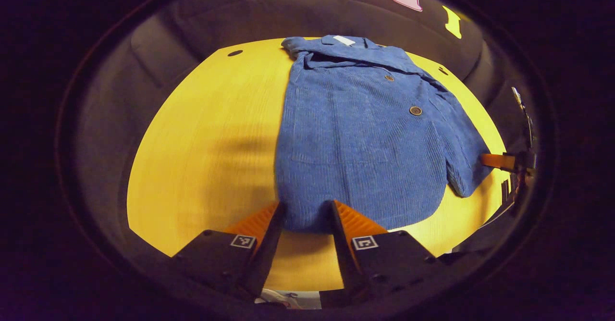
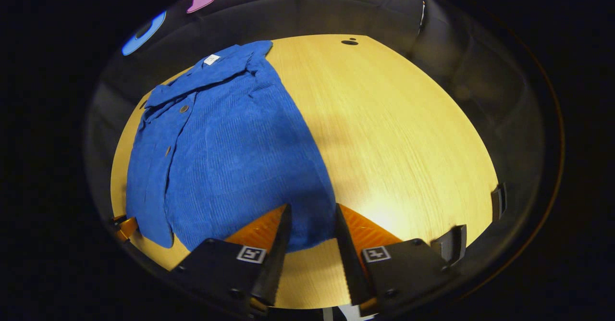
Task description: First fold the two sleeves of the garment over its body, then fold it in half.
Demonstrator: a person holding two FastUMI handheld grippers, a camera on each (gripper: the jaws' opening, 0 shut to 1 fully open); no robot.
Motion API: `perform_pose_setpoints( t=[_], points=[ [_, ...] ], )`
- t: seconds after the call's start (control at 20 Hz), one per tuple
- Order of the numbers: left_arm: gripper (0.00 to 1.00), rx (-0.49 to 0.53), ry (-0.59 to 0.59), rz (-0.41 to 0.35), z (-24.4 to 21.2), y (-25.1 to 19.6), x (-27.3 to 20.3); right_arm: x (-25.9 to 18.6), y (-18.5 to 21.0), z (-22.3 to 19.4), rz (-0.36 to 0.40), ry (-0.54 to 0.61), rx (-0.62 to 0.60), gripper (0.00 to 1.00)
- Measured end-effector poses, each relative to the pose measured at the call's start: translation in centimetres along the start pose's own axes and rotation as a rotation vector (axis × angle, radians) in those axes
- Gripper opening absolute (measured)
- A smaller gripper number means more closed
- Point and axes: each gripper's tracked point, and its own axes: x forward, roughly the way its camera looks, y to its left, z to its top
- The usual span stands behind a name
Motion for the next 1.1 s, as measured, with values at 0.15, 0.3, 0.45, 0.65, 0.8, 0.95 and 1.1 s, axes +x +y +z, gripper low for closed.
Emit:
perform_pose_setpoints(
  t=[0.15, 0.3, 0.45, 0.65, 0.8, 0.95, 1.1],
  points=[
    [0.13, -0.102, -0.017, -0.011, 0.5, -1.3, 0.2, 0.1, 1.2, -0.1, 0.024, 0.025, -0.031, 0.18],
    [0.02, -0.164, -0.009, -0.170, 0.8, -4.4, 0.2, 0.1, 2.0, -0.1, 0.078, 0.034, -0.026, 0.05],
    [0.00, -0.184, -0.011, -0.190, 1.3, -4.7, 0.2, 0.0, 2.0, 0.0, 0.105, 0.032, 0.007, 0.01],
    [0.00, -0.171, -0.048, -0.209, 2.7, -5.1, -1.1, -1.6, 2.9, 2.2, 0.149, -0.003, 0.069, 0.01],
    [0.00, -0.155, -0.121, -0.234, 5.7, -4.9, -3.5, -3.8, 4.3, 6.7, 0.194, -0.092, 0.078, 0.00],
    [0.00, -0.114, -0.204, -0.256, 11.4, -4.4, -5.4, -5.4, 6.0, 12.8, 0.225, -0.191, 0.045, 0.01],
    [0.00, -0.093, -0.299, -0.275, 18.9, -3.6, -6.6, -5.9, 8.4, 20.8, 0.258, -0.306, 0.034, 0.01]
  ],
)
